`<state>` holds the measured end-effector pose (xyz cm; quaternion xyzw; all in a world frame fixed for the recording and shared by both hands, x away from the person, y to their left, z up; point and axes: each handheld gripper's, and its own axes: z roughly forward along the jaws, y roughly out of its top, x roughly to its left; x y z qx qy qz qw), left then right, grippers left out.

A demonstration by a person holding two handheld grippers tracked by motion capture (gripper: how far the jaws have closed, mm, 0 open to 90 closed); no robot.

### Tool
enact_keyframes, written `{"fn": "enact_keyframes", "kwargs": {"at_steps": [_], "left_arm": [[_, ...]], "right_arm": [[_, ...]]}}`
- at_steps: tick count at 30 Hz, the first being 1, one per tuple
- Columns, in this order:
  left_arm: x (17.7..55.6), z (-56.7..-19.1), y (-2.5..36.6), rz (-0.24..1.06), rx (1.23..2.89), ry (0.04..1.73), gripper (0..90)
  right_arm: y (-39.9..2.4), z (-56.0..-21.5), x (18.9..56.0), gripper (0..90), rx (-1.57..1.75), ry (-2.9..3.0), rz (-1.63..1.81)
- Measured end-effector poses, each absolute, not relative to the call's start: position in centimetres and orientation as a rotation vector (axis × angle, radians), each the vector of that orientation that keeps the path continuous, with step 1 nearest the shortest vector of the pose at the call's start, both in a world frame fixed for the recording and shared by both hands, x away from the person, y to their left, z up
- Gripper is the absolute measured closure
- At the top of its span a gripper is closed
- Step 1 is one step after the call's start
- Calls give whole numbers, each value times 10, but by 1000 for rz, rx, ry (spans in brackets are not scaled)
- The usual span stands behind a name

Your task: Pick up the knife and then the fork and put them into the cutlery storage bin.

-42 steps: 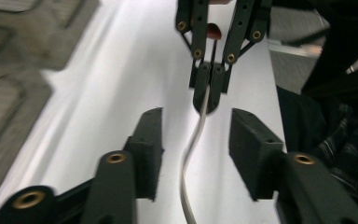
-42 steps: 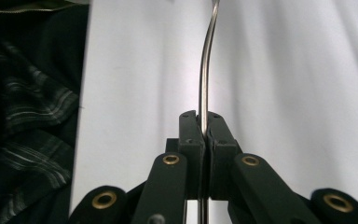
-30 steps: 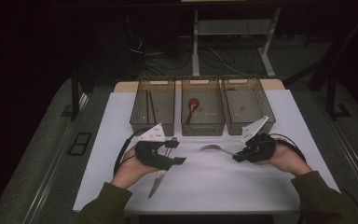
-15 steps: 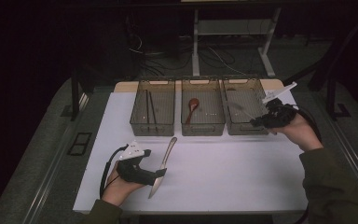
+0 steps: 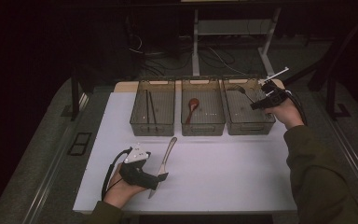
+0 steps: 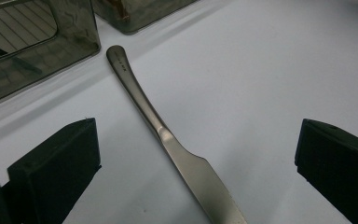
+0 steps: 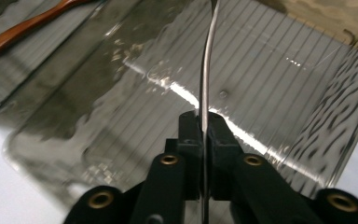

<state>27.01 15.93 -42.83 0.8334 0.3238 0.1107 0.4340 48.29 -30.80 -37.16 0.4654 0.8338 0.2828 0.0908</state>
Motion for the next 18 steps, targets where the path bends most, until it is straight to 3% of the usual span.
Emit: {"fn": "enact_keyframes", "kwargs": {"at_steps": [3,6,10,18], "left_arm": [[270,-428,160,280,2087,800,0],[271,-428,160,284,2081,816,0],[275,-428,161,294,2086,836,23],[288,-428,157,285,2113,880,179]], "right_arm": [[-312,-377,487,573,1443,2438,876],[-314,-377,479,496,1407,2430,904],[-317,-370,455,420,1335,2387,1007],[-310,-362,392,311,1133,2391,1156]]}}
